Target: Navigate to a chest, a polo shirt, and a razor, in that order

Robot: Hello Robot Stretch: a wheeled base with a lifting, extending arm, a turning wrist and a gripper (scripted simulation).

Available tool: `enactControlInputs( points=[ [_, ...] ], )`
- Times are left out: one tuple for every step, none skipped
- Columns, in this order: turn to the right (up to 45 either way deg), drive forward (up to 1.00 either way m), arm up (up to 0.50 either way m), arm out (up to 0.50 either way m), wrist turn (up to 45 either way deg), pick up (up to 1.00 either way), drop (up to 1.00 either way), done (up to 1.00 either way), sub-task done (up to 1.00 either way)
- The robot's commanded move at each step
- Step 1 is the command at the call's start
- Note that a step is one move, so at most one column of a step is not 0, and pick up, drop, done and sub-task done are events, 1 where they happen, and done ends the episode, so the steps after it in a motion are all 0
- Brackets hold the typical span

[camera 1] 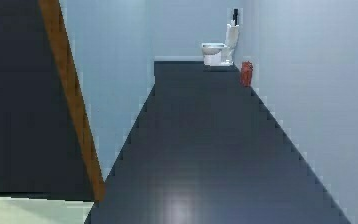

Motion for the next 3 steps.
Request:
enactControlInputs(
  points=[
    [0.0, 0.80, 0.00, 0.00, 0.0, 0.00, 0.00, 0.00, 0.00],
    [0.0, 1.00, 0.00, 0.00, 0.0, 0.00, 0.00, 0.00, 0.00],
    [0.0, 1.00, 0.00, 0.00, 0.0, 0.00, 0.00, 0.00, 0.00]
  ],
)
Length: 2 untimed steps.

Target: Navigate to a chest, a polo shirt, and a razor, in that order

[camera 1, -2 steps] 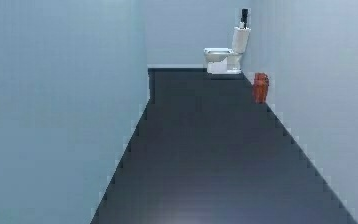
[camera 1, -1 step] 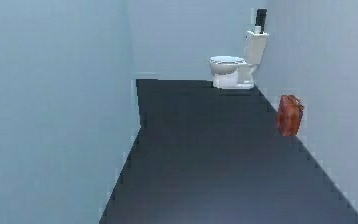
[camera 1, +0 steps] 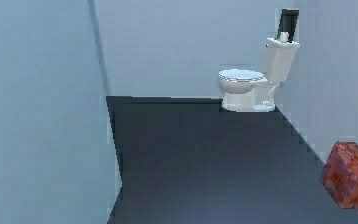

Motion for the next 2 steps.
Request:
enactControlInputs(
  points=[
    [0.0, 1.00, 0.00, 0.00, 0.0, 0.00, 0.00, 0.00, 0.00],
    [0.0, 0.50, 0.00, 0.00, 0.0, 0.00, 0.00, 0.00, 0.00]
  ],
)
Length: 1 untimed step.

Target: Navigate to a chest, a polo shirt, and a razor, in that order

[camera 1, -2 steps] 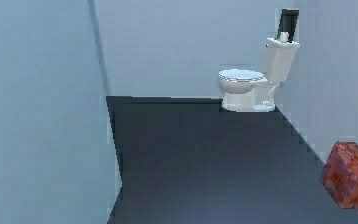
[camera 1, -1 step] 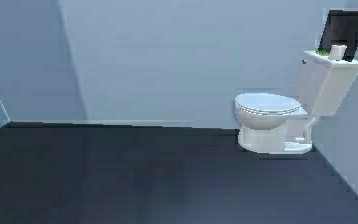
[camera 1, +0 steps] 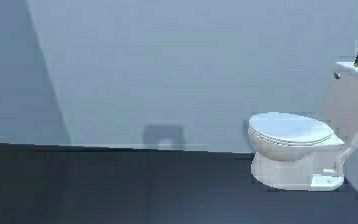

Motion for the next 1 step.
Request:
enactControlInputs(
  points=[
    [-33.0, 0.00, 0.00, 0.00, 0.0, 0.00, 0.00, 0.00, 0.00]
  ],
)
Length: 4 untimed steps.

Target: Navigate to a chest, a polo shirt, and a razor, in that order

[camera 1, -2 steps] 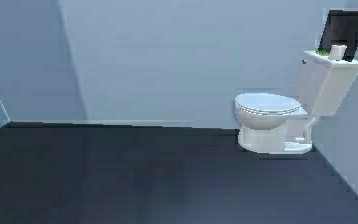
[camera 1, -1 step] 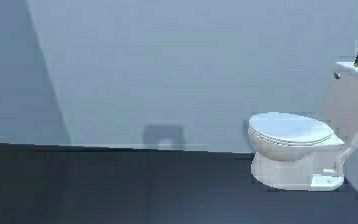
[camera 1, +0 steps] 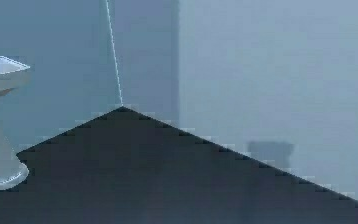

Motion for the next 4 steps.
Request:
enactControlInputs(
  points=[
    [0.0, 0.50, 0.00, 0.00, 0.0, 0.00, 0.00, 0.00, 0.00],
    [-45.0, 0.00, 0.00, 0.00, 0.0, 0.00, 0.00, 0.00, 0.00],
    [-9.0, 0.00, 0.00, 0.00, 0.0, 0.00, 0.00, 0.00, 0.00],
    [0.0, 0.80, 0.00, 0.00, 0.0, 0.00, 0.00, 0.00, 0.00]
  ],
)
